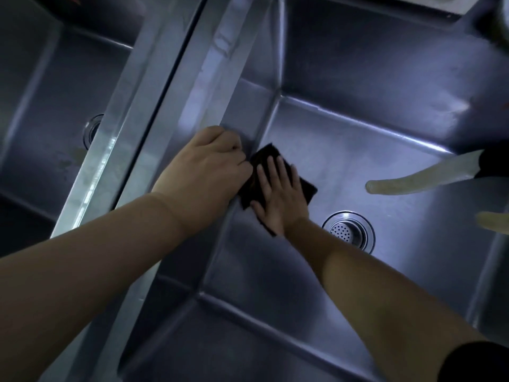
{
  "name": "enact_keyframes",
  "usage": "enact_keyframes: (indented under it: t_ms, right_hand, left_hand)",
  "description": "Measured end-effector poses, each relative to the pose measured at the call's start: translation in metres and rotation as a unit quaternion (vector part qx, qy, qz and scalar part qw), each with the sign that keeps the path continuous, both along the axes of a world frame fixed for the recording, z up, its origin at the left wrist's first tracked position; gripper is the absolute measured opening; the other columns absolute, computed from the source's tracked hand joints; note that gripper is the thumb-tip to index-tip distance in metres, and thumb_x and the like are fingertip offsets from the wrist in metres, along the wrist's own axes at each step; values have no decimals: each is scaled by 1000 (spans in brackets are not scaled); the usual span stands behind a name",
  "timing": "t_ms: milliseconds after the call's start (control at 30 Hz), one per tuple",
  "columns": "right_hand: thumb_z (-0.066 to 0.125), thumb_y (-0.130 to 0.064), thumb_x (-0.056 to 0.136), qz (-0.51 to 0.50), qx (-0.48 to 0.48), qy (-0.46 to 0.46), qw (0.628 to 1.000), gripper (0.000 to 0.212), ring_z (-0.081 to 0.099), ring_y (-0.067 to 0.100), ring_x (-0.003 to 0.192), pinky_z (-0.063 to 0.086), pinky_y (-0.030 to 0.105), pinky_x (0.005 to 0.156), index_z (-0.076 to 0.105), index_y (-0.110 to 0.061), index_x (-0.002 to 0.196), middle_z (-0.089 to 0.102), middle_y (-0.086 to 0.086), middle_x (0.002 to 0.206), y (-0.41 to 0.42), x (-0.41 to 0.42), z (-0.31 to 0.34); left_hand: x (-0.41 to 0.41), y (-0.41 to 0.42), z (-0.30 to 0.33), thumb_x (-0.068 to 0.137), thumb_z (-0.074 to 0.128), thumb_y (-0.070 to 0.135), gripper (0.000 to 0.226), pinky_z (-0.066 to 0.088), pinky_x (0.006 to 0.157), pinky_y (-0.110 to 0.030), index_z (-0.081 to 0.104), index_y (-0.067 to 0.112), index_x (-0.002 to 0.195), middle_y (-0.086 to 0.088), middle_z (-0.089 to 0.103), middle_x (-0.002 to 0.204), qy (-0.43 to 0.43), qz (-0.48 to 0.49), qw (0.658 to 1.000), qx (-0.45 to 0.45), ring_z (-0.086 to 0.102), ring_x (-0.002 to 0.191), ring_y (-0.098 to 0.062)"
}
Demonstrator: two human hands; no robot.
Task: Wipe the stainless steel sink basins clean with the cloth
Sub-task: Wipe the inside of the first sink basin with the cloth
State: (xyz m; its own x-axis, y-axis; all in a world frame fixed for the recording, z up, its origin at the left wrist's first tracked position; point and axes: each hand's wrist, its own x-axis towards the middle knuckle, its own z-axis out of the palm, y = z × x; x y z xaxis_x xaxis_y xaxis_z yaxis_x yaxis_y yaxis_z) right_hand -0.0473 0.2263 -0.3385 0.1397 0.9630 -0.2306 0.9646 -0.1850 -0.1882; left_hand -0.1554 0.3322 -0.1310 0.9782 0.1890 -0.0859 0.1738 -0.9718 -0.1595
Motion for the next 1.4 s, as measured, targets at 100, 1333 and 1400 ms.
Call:
enact_keyframes:
  t_ms: [100, 1333, 1400]
  right_hand:
    - [30, -55, 92, -40, 12, -17, 999, 75, 1, 33, 146, -3, 49, 118, 11, -13, 152, 7, 16, 159, 35, 37, 2]
    - [30, -54, 91, -165, -4, -51, 985, 75, 18, 42, 141, 9, 57, 115, 30, -1, 144, 27, 29, 149, -279, 54, 11]
    - [37, -53, 87, -141, -14, -56, 988, 77, 20, 43, 140, 11, 58, 114, 31, -1, 143, 31, 31, 146, -273, 35, 10]
  left_hand:
    - [0, 0, -2, 75, 39, 3, 24, 37, 86, -38, 61, 12, 67, -8, 62, 68, -5, -3, 1000, 6, 62, 86, -31]
    - [0, -3, -5, 57, 61, -6, 19, 32, 86, -42, 67, 4, 72, -13, 65, 70, -6, -29, 998, 48, 62, 88, -38]
    - [1, -2, -4, 52, 68, -7, 22, 31, 86, -43, 67, 4, 72, -14, 65, 69, 5, -22, 999, 38, 61, 88, -38]
